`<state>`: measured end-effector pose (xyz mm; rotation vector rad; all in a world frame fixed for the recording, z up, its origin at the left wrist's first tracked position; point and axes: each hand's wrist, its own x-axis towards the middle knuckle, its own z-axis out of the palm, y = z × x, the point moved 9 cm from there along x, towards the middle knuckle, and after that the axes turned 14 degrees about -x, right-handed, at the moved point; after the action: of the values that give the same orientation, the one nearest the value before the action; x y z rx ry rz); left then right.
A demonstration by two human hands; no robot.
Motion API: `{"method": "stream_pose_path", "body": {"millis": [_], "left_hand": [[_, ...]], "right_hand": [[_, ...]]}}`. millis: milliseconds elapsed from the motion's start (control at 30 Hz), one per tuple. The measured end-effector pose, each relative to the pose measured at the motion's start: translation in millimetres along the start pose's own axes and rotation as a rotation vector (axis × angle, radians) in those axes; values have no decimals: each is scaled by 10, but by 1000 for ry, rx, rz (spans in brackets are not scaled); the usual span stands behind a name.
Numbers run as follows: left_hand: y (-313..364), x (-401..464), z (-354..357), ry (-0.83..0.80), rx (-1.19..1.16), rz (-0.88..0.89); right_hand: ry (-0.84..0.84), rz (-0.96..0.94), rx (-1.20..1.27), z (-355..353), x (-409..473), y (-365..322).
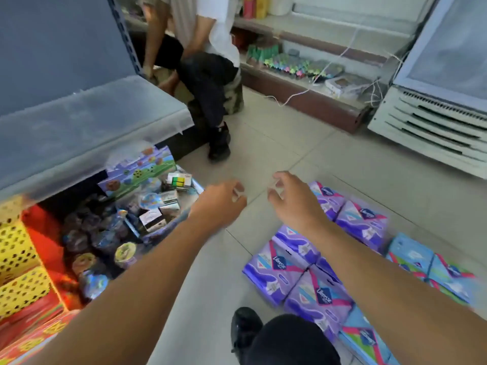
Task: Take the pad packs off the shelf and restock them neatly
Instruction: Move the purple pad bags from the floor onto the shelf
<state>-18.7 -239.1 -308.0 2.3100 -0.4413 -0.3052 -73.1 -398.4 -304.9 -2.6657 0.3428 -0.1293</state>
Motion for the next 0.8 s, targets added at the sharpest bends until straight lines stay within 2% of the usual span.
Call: {"method": "stream_pose_path", "body": {"millis": [133,200,367,433,633,800], "left_hand": [[-402,323,1160,-196,-4,-103],[-684,386,1622,-265,20,-134],[-1466,549,2688,-386,19,-222],[-1740,589,2994,-402,-2,-244],[-2297,598,3424,-436,-126,-354],[-2599,538,3385,-486,-68,-449]], "right_hand": [[-248,366,179,854,-234,1184],[-343,511,253,1309,-433,1554],[-424,788,394,2419,-801,2219],[-405,885,409,2777,-896,2386],[-348,1028,470,3333,-955,2523],[-356,1033,563,3405,-916,2444]]}}
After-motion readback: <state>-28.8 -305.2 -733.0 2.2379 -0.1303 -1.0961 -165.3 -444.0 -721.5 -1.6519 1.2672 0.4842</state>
